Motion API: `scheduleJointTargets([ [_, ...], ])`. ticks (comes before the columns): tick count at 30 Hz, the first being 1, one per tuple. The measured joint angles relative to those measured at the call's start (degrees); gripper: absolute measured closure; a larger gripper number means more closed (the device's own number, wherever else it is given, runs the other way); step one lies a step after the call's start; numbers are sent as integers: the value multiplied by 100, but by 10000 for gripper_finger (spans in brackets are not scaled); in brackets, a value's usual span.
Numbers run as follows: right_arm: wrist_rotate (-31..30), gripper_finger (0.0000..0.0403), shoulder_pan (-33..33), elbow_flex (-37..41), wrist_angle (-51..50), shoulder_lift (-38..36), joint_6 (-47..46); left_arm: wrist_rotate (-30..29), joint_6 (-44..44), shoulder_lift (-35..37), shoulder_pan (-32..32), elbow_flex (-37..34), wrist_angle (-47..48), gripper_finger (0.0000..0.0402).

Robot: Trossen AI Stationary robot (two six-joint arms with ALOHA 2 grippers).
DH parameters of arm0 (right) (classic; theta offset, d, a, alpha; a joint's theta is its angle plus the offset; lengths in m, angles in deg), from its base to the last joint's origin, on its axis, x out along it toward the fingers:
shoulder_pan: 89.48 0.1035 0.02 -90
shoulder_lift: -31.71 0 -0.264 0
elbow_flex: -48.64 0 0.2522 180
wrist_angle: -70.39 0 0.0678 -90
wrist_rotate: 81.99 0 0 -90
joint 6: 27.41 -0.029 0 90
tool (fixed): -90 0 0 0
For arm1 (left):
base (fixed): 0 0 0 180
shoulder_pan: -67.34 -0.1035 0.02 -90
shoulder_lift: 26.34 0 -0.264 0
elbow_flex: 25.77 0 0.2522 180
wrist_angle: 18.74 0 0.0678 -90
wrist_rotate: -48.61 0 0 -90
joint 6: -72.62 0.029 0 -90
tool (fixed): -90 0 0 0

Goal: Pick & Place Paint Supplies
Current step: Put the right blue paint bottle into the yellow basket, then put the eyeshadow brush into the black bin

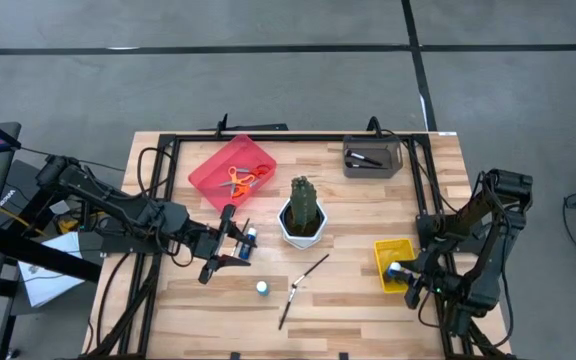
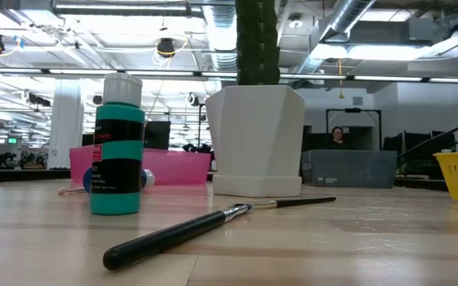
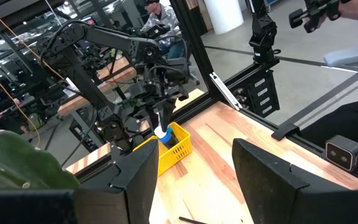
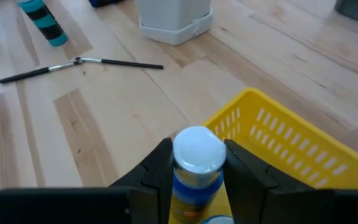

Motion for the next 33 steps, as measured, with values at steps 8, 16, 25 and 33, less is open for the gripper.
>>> scheduleJointTargets([
  [8, 42, 283, 4, -2, 247, 0, 284, 1, 0, 0, 0, 0, 0, 205],
  [16, 49, 261, 9, -7, 364, -4, 381, 2, 0, 0, 0, 0, 0, 205],
  [25, 85, 227, 7, -9, 296, -4, 364, 2, 0, 0, 0, -2, 0, 205],
  [33, 149, 208, 7, -322, -244, 7, 338, 4, 0, 0, 0, -2, 2, 205],
])
